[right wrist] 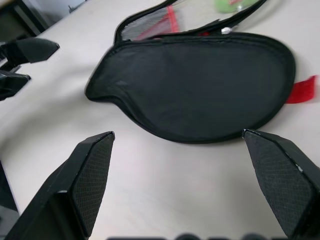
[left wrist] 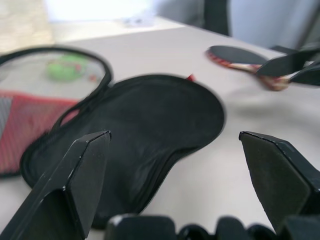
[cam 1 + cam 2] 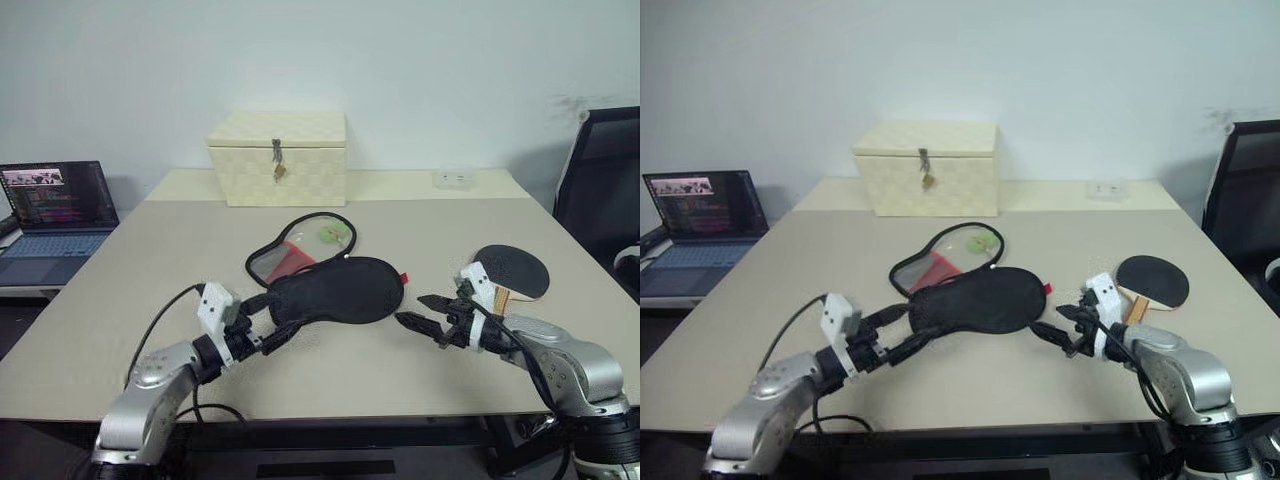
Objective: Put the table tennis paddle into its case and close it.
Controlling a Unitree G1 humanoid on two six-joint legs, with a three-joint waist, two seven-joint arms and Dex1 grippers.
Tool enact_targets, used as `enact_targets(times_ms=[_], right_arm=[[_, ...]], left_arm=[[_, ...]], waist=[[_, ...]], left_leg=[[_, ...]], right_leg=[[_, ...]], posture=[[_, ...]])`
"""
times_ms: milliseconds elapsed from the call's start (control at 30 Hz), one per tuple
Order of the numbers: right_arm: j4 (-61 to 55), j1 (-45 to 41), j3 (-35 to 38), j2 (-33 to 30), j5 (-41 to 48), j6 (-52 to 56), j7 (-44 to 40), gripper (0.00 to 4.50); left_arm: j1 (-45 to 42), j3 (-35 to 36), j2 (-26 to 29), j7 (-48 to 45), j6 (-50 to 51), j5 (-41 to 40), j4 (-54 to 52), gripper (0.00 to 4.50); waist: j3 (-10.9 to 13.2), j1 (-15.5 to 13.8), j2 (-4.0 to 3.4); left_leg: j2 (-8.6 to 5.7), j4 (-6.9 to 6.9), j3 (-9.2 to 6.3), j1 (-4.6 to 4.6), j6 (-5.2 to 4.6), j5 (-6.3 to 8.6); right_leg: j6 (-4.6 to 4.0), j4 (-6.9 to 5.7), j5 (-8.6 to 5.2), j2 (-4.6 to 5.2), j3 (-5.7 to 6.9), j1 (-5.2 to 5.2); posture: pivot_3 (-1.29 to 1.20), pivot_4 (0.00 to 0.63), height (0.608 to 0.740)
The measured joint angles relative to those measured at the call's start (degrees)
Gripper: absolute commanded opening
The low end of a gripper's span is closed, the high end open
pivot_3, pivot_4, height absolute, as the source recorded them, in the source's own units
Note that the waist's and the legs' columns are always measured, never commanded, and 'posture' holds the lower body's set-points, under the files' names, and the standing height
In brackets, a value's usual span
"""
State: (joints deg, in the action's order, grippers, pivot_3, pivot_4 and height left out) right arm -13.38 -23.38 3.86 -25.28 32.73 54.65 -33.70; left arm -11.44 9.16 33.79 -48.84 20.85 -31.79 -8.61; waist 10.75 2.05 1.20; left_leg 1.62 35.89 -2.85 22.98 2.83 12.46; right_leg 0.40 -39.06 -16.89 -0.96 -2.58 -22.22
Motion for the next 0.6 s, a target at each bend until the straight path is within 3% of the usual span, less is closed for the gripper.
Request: enact_targets(times_ms=[333, 600], right_arm=[[6.86, -5.01, -0.54, 5.99, -3.35, 1.94, 11.00, 4.50], [14.31, -7.79, -0.78, 10.38, -6.95, 0.78, 15.37, 4.50]], left_arm=[[-5.14, 1.61, 11.36, -12.49, 7.96, -5.71, 3.42, 4.47], [-2.39, 2.22, 13.68, -15.81, 9.11, -5.71, 3.34, 4.47]], waist=[[0.01, -0.05, 0.00], [0.02, -0.03, -0.02]], left_leg=[[0.02, -0.06, 0.01, 0.04, -0.01, 0.00], [0.08, -0.10, 0.01, 0.05, -0.01, 0.00]], right_leg=[[0.00, 0.04, -0.01, 0.00, 0.03, -0.05], [-0.03, 0.03, -0.02, 0.02, -0.01, -0.10]], posture=[[0.00, 0.150, 0.740], [0.00, 0.150, 0.740]])
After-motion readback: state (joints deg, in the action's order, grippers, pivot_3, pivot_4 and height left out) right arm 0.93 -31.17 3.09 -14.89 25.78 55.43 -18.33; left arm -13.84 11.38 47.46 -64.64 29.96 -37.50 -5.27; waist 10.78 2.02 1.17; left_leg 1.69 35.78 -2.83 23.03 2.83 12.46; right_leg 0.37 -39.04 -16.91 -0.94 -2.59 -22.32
